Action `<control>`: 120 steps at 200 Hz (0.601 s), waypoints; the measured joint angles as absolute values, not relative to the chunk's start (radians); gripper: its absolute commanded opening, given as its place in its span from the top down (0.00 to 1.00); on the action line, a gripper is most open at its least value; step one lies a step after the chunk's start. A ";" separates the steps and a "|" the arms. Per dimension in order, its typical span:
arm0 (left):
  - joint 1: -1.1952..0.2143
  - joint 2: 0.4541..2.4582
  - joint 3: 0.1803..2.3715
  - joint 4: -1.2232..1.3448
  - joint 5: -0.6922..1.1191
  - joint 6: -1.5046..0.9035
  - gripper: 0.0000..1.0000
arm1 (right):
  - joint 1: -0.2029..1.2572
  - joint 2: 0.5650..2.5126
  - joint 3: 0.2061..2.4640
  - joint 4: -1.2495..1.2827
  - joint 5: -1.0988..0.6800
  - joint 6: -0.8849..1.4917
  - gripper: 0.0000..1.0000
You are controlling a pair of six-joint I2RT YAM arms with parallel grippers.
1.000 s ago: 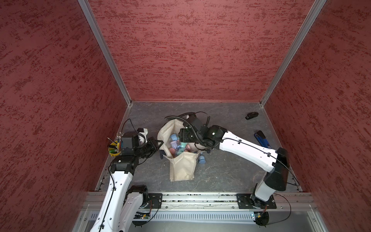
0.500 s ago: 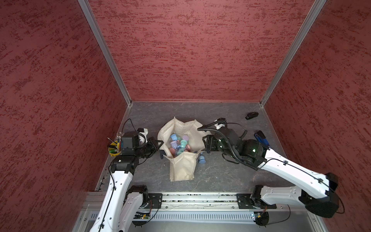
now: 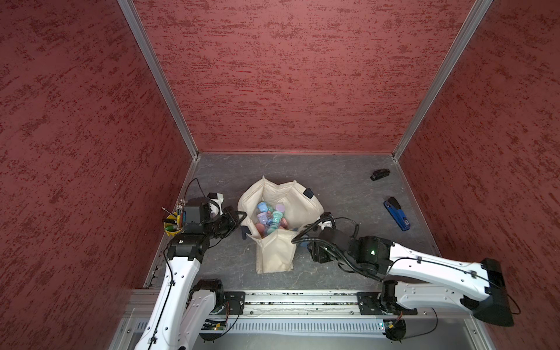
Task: Put the hourglass into the canvas bag
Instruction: Pick up the hourglass from the center of the board.
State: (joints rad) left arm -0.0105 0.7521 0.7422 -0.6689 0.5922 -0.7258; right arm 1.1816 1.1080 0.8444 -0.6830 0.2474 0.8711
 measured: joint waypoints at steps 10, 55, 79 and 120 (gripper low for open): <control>-0.010 0.751 0.743 -0.671 0.591 -0.725 1.00 | 1.182 1.118 0.806 -0.650 0.236 0.886 0.33; -0.011 0.748 0.743 -0.674 0.585 -0.725 1.00 | 1.157 1.259 0.745 -0.538 0.227 0.968 0.36; -0.011 0.748 0.743 -0.673 0.585 -0.725 1.00 | 1.116 1.319 0.734 -0.469 0.212 0.978 0.35; -0.011 0.746 0.743 -0.674 0.585 -0.725 1.00 | 1.062 1.398 0.752 -0.422 0.202 0.977 0.34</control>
